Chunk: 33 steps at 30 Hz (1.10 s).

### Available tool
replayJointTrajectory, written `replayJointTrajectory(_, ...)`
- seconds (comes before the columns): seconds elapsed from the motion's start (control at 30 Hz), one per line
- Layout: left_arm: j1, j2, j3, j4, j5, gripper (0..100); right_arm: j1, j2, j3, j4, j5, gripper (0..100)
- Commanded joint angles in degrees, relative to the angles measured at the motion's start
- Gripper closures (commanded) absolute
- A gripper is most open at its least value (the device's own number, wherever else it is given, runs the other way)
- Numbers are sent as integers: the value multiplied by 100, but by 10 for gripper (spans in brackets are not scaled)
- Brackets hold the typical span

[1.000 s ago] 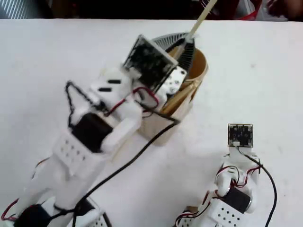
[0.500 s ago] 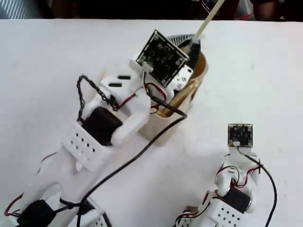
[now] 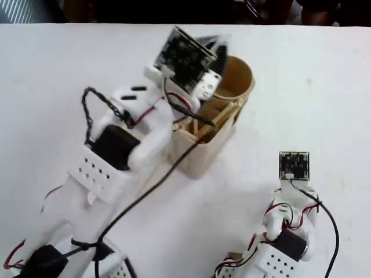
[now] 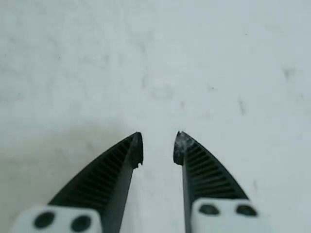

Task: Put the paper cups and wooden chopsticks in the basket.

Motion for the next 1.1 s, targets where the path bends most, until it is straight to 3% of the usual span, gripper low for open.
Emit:
replayJointTrajectory(0.0, -875, -31, -237, 334, -9, 936, 66, -48, 53, -101, 26, 885)
replayJointTrajectory(0.1, -1780, 13, -176, 765, -9, 936, 66, -48, 53, -101, 26, 885)
replayJointTrajectory(0.2, -2369, 13, 712, 914, -18, 936, 66, -48, 53, -101, 26, 885)
replayJointTrajectory(0.43, -2598, 22, 3437, -1029, -62, 936, 66, -48, 53, -101, 26, 885)
replayJointTrajectory(0.53, -2510, 22, 4097, -1442, -141, 932, 66, -48, 53, -101, 26, 885)
replayJointTrajectory(0.63, -2466, 31, 3947, -1125, -624, 932, 57, -48, 53, -101, 26, 885)
replayJointTrajectory(0.87, -2378, 1349, 3174, -730, -369, 931, 66, -48, 53, -101, 26, 885)
replayJointTrajectory(1.07, -2396, 2862, 1512, 747, -343, 864, 66, -48, 53, -101, 26, 885)
